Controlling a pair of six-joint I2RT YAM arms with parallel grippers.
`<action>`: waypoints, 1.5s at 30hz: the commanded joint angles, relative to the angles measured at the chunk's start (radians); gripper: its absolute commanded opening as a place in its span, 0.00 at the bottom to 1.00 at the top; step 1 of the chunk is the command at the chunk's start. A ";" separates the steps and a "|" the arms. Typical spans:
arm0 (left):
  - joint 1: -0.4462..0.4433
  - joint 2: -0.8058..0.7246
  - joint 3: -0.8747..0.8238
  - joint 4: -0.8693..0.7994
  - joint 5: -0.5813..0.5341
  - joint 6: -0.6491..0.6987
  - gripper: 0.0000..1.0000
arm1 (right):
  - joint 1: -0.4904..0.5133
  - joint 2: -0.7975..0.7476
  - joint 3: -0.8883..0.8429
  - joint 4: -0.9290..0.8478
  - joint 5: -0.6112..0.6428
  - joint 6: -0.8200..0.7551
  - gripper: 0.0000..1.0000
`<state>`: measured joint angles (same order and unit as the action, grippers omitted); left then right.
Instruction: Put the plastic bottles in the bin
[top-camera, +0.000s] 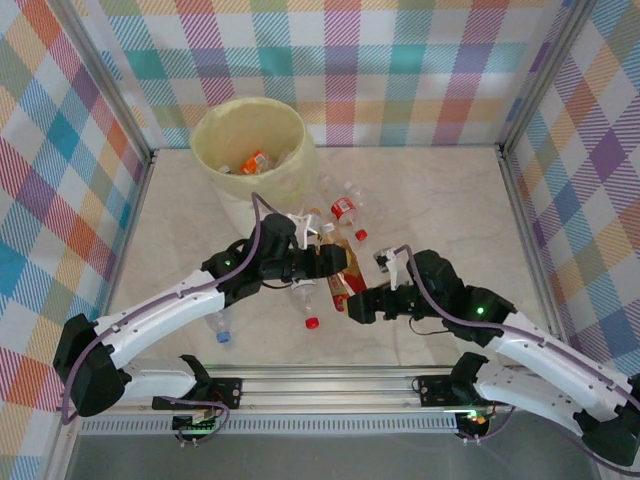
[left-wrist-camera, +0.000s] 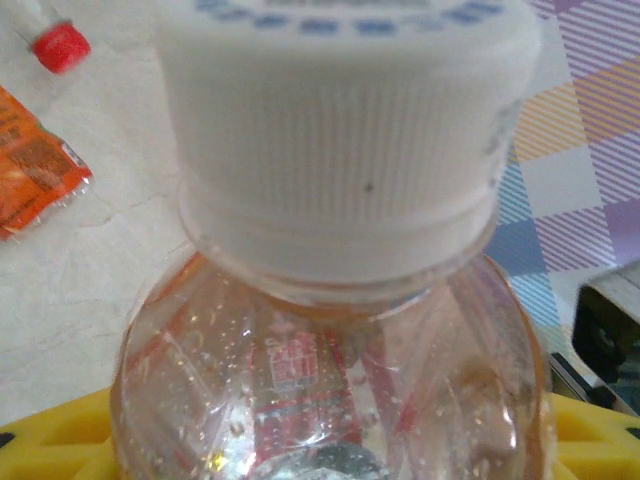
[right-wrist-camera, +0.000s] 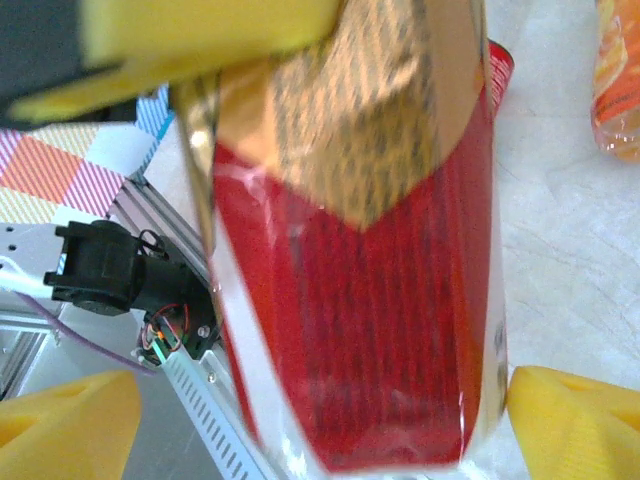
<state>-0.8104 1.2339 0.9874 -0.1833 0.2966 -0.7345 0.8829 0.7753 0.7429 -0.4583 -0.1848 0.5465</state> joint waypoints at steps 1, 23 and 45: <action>0.044 -0.024 0.067 -0.082 -0.002 0.052 0.62 | -0.001 -0.042 0.063 -0.006 -0.001 -0.072 0.97; 0.299 0.224 0.881 -0.701 -0.131 0.418 0.66 | 0.002 0.064 0.360 0.121 0.280 -0.430 1.00; 0.492 0.559 1.397 -0.841 -0.392 0.698 0.66 | 0.004 0.094 0.375 0.114 0.299 -0.404 1.00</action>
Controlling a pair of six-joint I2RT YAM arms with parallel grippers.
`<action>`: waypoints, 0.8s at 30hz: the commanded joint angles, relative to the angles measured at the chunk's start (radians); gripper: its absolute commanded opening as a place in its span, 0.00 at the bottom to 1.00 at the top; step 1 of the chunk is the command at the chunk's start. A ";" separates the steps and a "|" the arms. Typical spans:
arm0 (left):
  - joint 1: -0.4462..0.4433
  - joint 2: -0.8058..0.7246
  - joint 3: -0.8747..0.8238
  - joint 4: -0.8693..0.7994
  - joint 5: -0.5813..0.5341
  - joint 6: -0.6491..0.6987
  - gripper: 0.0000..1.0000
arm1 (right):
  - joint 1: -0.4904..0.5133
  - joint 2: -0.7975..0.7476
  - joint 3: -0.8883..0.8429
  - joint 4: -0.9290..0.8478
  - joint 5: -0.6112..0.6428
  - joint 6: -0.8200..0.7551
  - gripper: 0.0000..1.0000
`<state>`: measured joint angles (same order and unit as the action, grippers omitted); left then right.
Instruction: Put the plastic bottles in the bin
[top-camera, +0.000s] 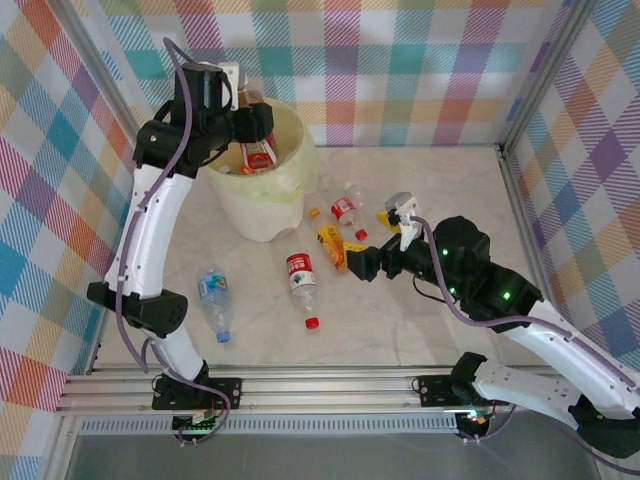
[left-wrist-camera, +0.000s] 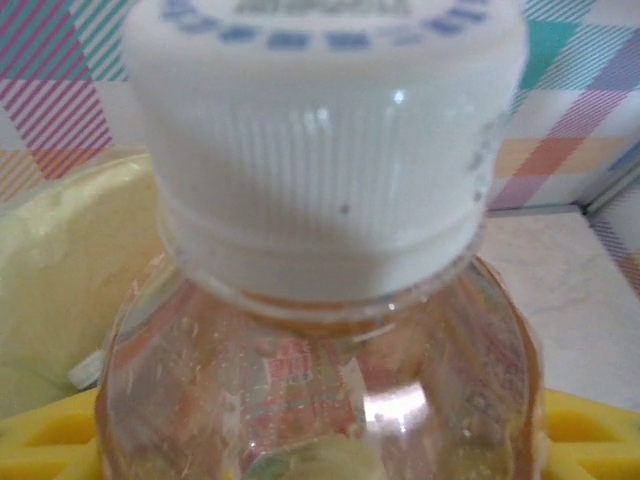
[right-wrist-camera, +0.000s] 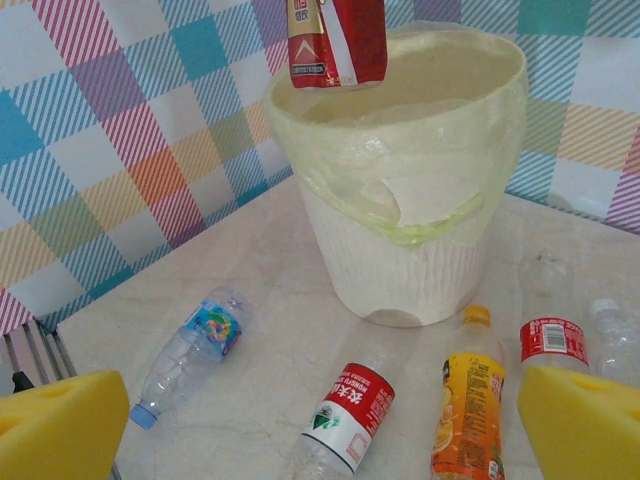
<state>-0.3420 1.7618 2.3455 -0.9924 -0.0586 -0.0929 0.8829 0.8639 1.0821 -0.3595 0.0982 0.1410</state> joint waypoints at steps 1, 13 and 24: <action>0.034 0.044 0.043 -0.036 -0.036 0.063 0.66 | 0.004 0.007 0.039 0.011 0.015 0.002 1.00; 0.082 0.165 0.049 -0.107 0.009 0.070 0.70 | 0.004 0.049 0.057 -0.025 0.015 0.015 1.00; 0.107 0.223 0.058 -0.150 0.055 0.035 0.84 | 0.004 0.038 0.038 -0.041 0.023 0.047 1.00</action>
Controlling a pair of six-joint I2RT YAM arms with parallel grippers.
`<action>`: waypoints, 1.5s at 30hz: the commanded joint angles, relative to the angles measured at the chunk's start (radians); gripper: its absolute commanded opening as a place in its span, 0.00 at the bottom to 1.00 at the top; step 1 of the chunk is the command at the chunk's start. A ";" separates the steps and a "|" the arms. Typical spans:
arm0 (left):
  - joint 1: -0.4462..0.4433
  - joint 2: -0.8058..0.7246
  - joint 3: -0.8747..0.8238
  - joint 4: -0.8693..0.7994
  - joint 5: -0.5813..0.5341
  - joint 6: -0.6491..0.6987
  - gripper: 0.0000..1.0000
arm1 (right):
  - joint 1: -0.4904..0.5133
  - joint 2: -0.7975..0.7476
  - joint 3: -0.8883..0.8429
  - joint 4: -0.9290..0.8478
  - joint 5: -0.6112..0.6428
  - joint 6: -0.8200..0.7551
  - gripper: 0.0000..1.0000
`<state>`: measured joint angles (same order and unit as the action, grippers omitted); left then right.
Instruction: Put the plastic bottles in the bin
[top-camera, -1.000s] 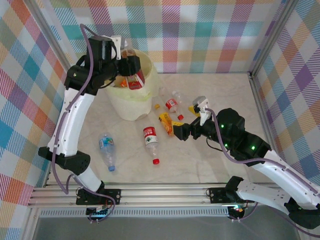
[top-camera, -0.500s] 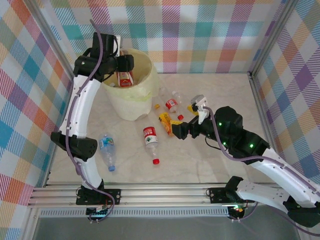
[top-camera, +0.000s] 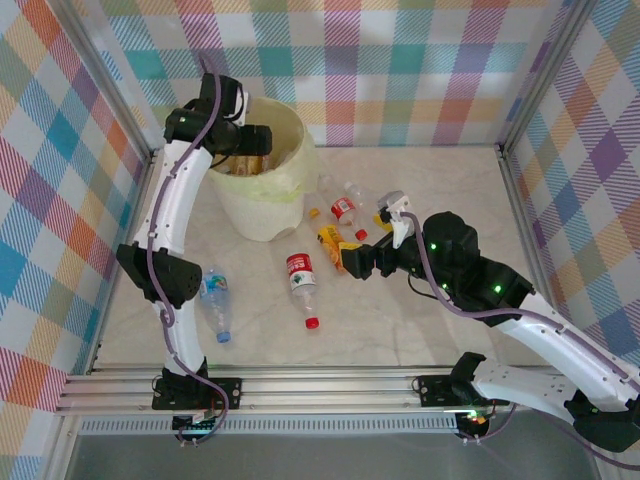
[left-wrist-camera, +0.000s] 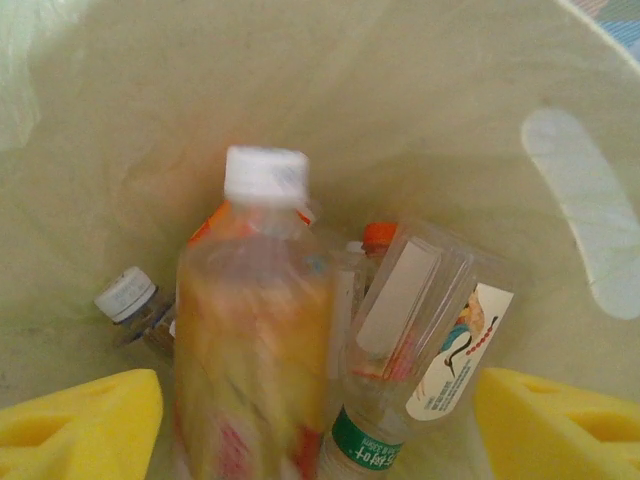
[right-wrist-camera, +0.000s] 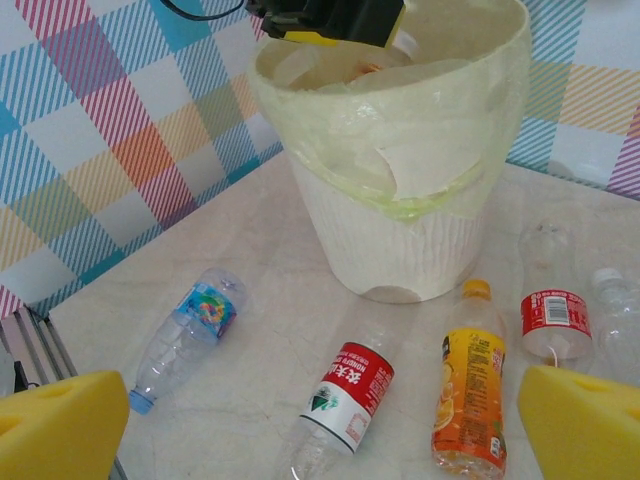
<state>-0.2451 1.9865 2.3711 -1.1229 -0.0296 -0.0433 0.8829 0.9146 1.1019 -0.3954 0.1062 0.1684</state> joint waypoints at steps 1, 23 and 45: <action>0.010 -0.004 0.034 -0.017 0.030 -0.018 0.86 | 0.004 -0.011 0.018 -0.007 0.018 0.022 1.00; 0.018 -0.291 -0.077 0.135 0.350 -0.096 1.00 | 0.004 -0.053 -0.051 -0.081 0.061 0.128 1.00; 0.015 -1.022 -1.142 0.408 0.661 -0.208 1.00 | 0.112 0.076 -0.238 -0.032 0.126 0.396 1.00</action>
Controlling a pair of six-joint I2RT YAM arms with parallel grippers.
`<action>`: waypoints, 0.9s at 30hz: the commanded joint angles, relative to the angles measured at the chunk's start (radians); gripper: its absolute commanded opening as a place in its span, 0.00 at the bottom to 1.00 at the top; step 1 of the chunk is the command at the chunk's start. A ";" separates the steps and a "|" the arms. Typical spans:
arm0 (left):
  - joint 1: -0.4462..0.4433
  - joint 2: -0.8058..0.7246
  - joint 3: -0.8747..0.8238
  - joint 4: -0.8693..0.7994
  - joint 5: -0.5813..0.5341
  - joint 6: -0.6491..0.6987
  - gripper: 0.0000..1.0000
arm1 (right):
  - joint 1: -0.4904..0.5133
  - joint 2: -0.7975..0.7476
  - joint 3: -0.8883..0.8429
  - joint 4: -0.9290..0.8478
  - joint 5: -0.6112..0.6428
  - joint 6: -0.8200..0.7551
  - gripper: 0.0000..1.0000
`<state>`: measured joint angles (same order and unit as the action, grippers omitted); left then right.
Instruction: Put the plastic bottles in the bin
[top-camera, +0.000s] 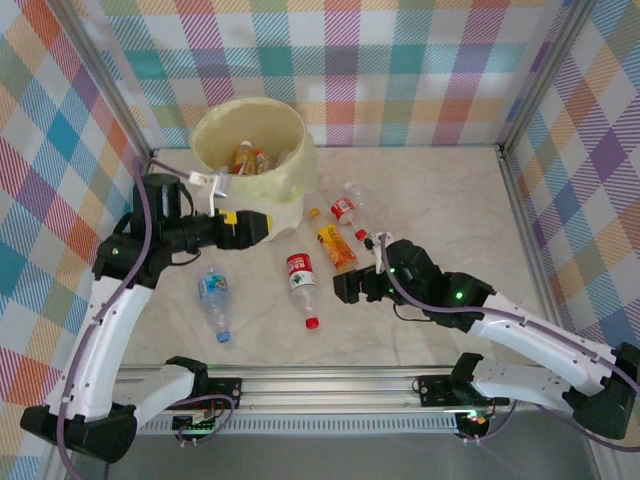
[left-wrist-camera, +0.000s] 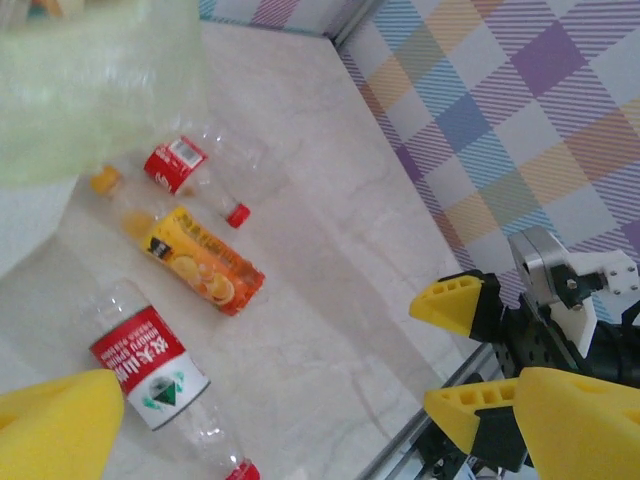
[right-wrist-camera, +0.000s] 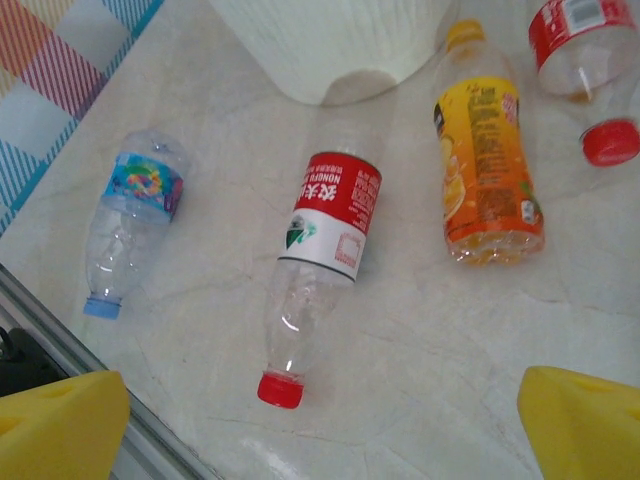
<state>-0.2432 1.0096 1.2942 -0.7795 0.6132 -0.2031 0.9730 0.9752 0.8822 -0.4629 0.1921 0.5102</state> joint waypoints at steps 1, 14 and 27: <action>0.013 -0.063 -0.096 0.073 0.024 -0.049 1.00 | 0.032 0.027 -0.026 0.045 0.046 0.063 1.00; 0.013 -0.216 -0.372 0.149 0.058 -0.084 1.00 | 0.075 0.296 -0.037 0.114 0.058 0.236 0.93; 0.013 -0.254 -0.414 0.100 0.028 -0.086 1.00 | 0.076 0.614 0.097 0.221 -0.039 0.285 0.91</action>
<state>-0.2432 0.7616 0.8864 -0.6781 0.6422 -0.2779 1.0424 1.5497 0.9371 -0.3004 0.1905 0.7578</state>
